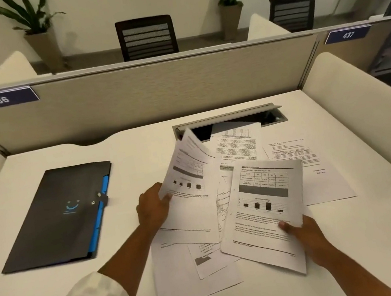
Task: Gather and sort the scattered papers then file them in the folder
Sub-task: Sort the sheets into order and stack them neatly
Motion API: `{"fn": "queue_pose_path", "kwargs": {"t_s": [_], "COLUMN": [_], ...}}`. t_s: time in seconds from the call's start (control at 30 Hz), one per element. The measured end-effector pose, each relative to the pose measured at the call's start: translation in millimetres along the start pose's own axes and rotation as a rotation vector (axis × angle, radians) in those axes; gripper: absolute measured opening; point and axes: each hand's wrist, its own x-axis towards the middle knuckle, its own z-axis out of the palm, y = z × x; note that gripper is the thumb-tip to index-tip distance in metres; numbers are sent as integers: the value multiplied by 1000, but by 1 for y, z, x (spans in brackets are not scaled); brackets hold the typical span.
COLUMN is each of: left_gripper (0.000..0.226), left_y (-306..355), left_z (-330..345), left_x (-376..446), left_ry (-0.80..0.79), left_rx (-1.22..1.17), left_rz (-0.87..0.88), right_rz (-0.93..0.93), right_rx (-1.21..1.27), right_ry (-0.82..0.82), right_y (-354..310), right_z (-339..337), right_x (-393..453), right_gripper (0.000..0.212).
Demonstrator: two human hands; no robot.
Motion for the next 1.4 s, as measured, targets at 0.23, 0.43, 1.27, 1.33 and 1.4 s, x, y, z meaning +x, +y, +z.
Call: {"fn": "queue_pose_path", "kwargs": {"t_s": [0.23,0.43,1.27,1.33,1.4], "left_gripper": [28,31,43,44,45], "left_y": [5,5,30,35,38], "left_z": [-43,-99,-35,-19,-6], "left_x": [-16,-30,-117,-122,-129], "left_ry": [140,319,235,186,144], "left_rx": [-269,-440,-657,-650,-669], "left_rz": [41,-58,-250,-268,-269], "right_rz": [18,48,49,-37,-66], "right_rx": [-21,-2,-291,-340,-250], "right_ry": [-25,-46,-510,-508,-413], "right_y": [-4,-7,-115,-104,-87], "right_z": [-2,-6,33,35,38], "right_x": [-4,4,-3,1,5], "right_gripper": [36,40,54,36,23]}}
